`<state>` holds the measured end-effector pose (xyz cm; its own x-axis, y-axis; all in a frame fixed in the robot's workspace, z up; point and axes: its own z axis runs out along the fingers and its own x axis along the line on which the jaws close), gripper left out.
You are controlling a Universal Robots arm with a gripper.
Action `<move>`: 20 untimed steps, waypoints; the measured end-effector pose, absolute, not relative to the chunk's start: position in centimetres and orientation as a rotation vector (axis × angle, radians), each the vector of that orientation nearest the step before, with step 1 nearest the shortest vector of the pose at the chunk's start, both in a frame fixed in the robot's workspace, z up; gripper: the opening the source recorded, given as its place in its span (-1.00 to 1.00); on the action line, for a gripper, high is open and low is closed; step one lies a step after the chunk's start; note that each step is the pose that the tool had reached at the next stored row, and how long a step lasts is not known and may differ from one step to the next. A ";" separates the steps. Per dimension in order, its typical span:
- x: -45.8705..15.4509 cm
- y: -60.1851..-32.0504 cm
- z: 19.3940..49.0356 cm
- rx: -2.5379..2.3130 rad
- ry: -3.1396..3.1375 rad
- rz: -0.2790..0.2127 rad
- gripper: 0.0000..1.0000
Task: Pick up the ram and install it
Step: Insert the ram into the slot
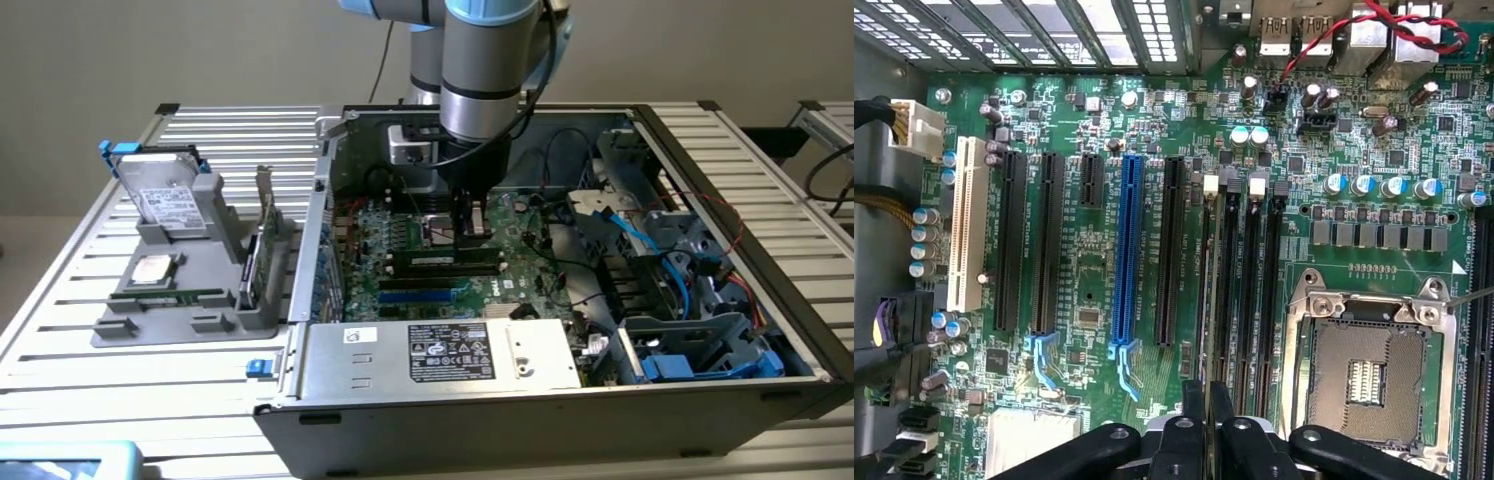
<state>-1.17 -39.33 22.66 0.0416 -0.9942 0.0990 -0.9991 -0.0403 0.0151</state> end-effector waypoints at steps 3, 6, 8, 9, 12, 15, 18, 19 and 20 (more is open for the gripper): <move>-1.2 -39.3 22.6 2.208 -2.119 0.094 -0.73; -1.2 -39.3 22.6 2.208 -2.119 0.094 -0.73; -1.2 -39.3 22.6 2.208 -2.119 0.094 -0.73; -1.2 -39.3 22.6 2.208 -2.119 0.094 -0.73; -1.2 -39.3 22.5 2.208 -2.119 0.094 -0.73; -1.2 -39.3 22.5 2.208 -2.119 0.094 -0.73; -1.2 -39.3 22.5 2.208 -2.120 0.095 -0.73; -1.2 -39.3 22.5 2.208 -2.120 0.095 -0.73; -1.2 -39.4 22.5 2.209 -2.120 0.095 -0.73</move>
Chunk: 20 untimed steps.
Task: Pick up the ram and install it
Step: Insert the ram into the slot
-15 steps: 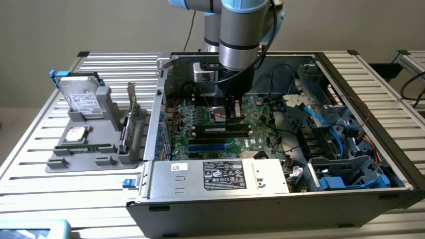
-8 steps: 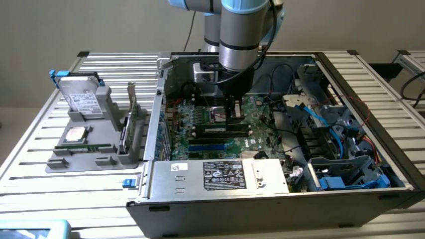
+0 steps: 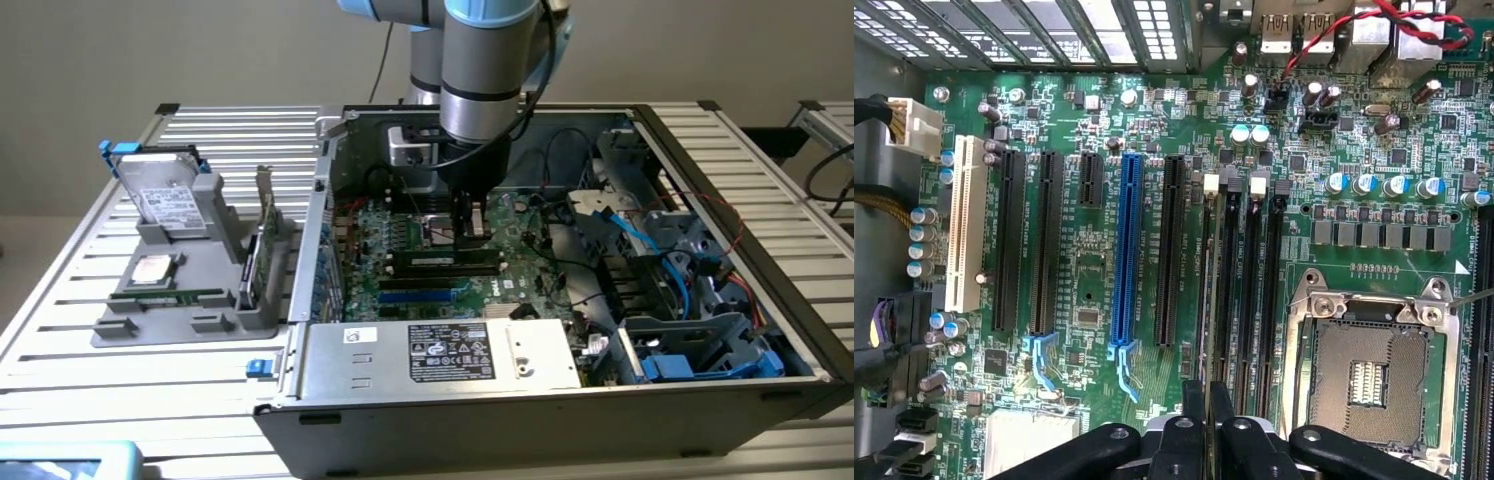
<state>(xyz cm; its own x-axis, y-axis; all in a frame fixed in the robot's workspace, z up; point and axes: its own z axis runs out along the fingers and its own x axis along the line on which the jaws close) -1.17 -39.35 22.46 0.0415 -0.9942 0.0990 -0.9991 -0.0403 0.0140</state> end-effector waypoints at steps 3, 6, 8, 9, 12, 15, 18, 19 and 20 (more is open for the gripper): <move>-1.2 -39.4 22.5 2.209 -2.120 0.095 -0.73; -1.2 -39.4 22.5 2.209 -2.120 0.096 -0.73; -1.2 -39.4 22.5 2.209 -2.120 0.096 -0.73; -1.2 -39.4 22.5 2.209 -2.121 0.097 -0.73; -1.2 -39.4 22.4 2.210 -2.121 0.098 -0.73; -1.2 -39.4 22.4 2.210 -2.121 0.099 -0.73; -1.3 -39.4 22.4 2.210 -2.122 0.099 -0.73; -1.3 -39.4 22.4 2.210 -2.122 0.100 -0.73; -1.3 -39.4 22.4 2.210 -2.122 0.100 -0.73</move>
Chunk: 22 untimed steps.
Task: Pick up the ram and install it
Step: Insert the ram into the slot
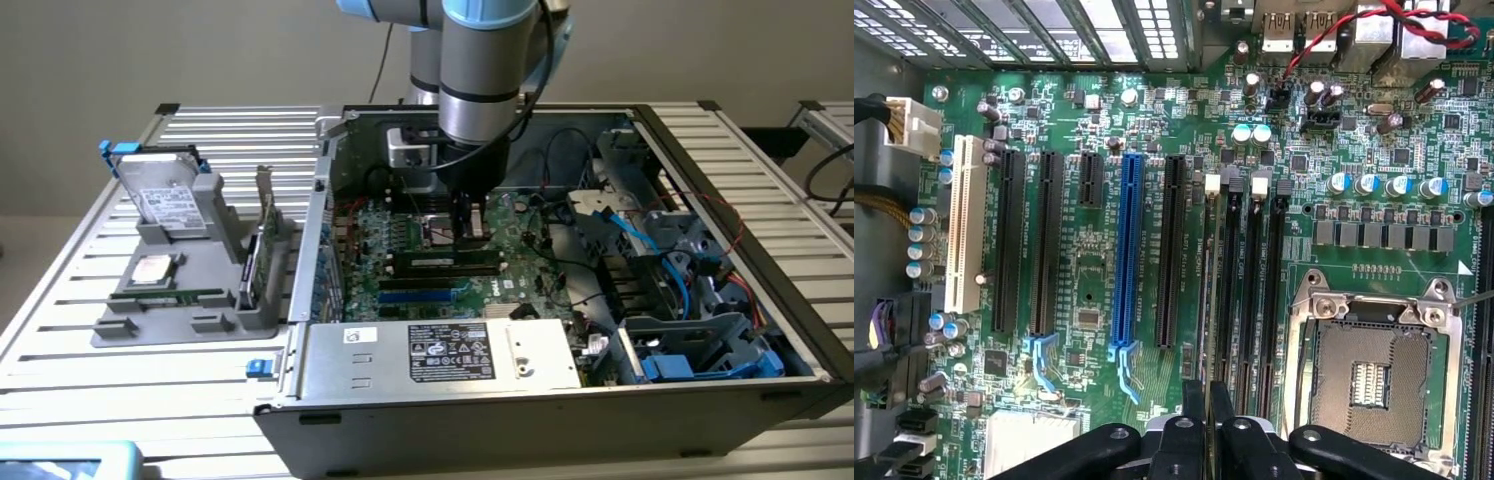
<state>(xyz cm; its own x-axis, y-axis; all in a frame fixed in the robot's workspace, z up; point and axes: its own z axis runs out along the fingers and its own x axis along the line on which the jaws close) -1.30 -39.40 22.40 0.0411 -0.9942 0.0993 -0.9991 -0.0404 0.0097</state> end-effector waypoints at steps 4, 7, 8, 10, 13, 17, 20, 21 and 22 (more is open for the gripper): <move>-1.3 -39.4 22.4 2.211 -2.122 0.101 -0.73; -1.3 -39.4 22.4 2.211 -2.123 0.103 -0.73; -1.3 -39.4 22.4 2.212 -2.124 0.104 -0.73; -1.3 -39.4 22.4 2.213 -2.125 0.107 -0.73; -1.4 -39.4 22.4 2.214 -2.126 0.110 -0.73; -1.5 -39.4 22.3 2.215 -2.127 0.112 -0.73; -1.5 -39.4 22.3 2.215 -2.128 0.113 -0.73; -1.5 -39.4 22.3 2.215 -2.128 0.114 -0.73; -1.5 -39.4 22.3 2.215 -2.128 0.114 -0.73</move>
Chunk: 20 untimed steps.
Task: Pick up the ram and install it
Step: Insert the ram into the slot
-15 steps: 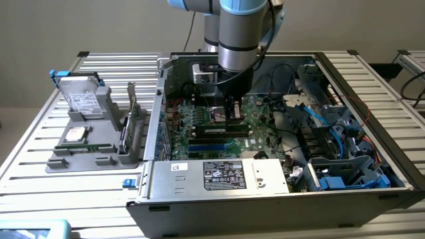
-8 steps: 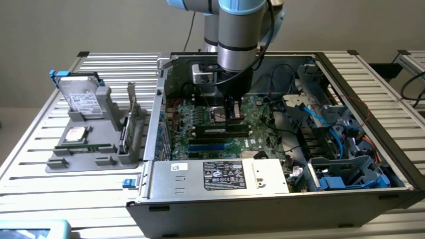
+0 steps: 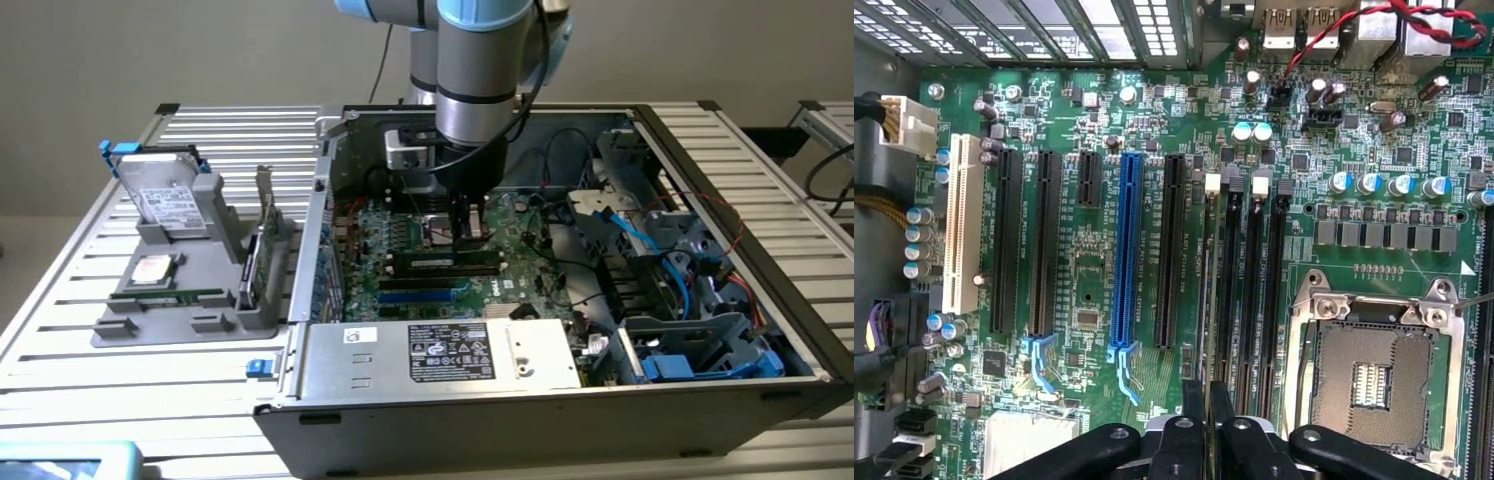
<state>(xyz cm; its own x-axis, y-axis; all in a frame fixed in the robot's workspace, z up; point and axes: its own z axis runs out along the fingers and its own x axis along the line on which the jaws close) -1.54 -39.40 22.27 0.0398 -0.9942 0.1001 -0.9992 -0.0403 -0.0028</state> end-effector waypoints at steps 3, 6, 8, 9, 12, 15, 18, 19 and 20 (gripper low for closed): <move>-1.5 -39.4 22.2 2.216 -2.129 0.115 -0.73; -1.5 -39.4 22.2 2.216 -2.129 0.115 -0.73; -1.5 -39.4 22.2 2.216 -2.129 0.115 -0.58; -1.5 -39.4 22.2 2.216 -2.129 0.115 -0.58; -1.4 -39.4 22.4 2.216 -2.129 0.115 -0.44; -1.1 -39.4 23.0 2.216 -2.129 0.115 -0.44; -0.7 -39.5 23.7 2.216 -2.129 0.115 -0.44; -0.5 -39.5 24.0 2.216 -2.128 0.115 -0.44; -0.4 -39.5 24.2 2.215 -2.128 0.114 -0.44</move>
